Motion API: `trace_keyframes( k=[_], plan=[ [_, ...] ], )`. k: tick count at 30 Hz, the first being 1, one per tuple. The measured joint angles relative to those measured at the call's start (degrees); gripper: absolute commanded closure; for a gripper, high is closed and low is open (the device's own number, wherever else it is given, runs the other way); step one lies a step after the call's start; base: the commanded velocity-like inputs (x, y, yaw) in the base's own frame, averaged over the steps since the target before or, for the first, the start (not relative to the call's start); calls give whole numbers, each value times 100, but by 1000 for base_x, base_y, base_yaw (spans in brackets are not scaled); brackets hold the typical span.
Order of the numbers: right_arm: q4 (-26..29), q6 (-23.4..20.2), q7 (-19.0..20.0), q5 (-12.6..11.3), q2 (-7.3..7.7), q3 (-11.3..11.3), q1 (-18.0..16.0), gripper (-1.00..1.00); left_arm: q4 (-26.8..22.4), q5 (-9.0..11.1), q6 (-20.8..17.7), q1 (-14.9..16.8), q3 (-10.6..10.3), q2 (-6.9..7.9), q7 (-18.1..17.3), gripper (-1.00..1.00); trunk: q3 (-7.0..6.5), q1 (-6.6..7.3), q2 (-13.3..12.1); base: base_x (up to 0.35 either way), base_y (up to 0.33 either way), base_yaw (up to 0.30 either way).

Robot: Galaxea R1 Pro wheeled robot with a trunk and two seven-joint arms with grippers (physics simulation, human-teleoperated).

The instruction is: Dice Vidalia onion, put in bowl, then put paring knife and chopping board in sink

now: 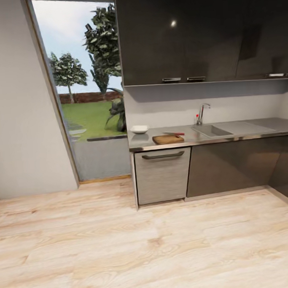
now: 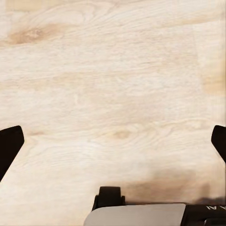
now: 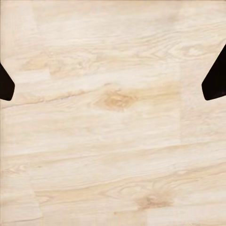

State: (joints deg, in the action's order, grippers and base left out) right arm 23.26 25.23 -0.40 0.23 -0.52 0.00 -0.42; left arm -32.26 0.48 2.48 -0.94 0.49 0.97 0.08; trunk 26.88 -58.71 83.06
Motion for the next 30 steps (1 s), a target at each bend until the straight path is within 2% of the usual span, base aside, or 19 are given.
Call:
trace_keyframes(
  k=[30],
  plan=[
    [0, 0, 0, -2, 0, 0, -2, -100, 7, -8, 0, 0, -1, 0, 0, -100, 0, 0, 0, 221, -254, 61]
  ],
)
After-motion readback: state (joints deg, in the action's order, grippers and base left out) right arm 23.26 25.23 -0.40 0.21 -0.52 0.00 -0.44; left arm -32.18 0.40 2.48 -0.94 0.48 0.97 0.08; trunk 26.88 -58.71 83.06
